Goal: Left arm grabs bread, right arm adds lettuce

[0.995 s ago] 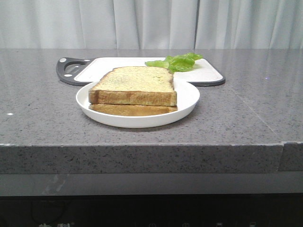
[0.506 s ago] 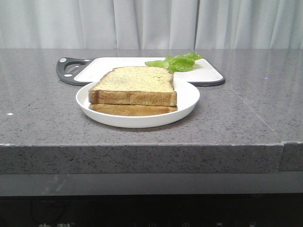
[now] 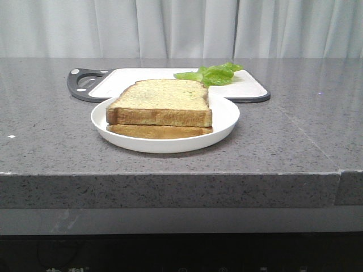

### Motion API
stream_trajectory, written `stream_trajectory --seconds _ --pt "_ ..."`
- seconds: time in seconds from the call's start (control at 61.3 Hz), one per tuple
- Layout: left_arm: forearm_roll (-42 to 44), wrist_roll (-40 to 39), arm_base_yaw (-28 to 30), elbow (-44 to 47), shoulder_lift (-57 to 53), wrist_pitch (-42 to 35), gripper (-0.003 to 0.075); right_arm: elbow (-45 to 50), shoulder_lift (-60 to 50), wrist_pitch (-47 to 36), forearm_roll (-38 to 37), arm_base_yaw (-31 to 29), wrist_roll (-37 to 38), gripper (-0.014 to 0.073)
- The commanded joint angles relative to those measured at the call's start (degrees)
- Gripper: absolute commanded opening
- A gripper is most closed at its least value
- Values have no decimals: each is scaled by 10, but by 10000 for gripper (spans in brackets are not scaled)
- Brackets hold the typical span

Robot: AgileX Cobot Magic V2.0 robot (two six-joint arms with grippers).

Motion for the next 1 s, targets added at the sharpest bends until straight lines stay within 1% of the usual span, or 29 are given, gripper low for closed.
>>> stream_trajectory --seconds 0.0,0.147,0.212,0.375,0.506,0.636,0.783,0.979 --pt "-6 -7 1 -71 14 -10 -20 -61 -13 -27 -6 -4 0 -118" --pt "-6 -7 1 -160 55 60 -20 -140 11 0 -12 -4 0 -118" --pt "-6 -7 1 -214 88 109 -20 -185 41 11 -12 -4 0 -118" --pt "-5 -7 1 -297 155 188 -20 -266 123 46 -12 -4 0 -118" --pt "-4 2 1 -342 206 244 -20 -329 197 110 -12 -4 0 -118" --pt "-4 3 1 -350 238 258 -20 -364 269 155 -12 -4 0 -118" --pt "-6 3 1 -348 261 264 -20 -363 333 159 -12 -4 0 -118" --pt "-8 2 1 -348 285 270 -20 -363 391 159 -12 -4 0 -118"
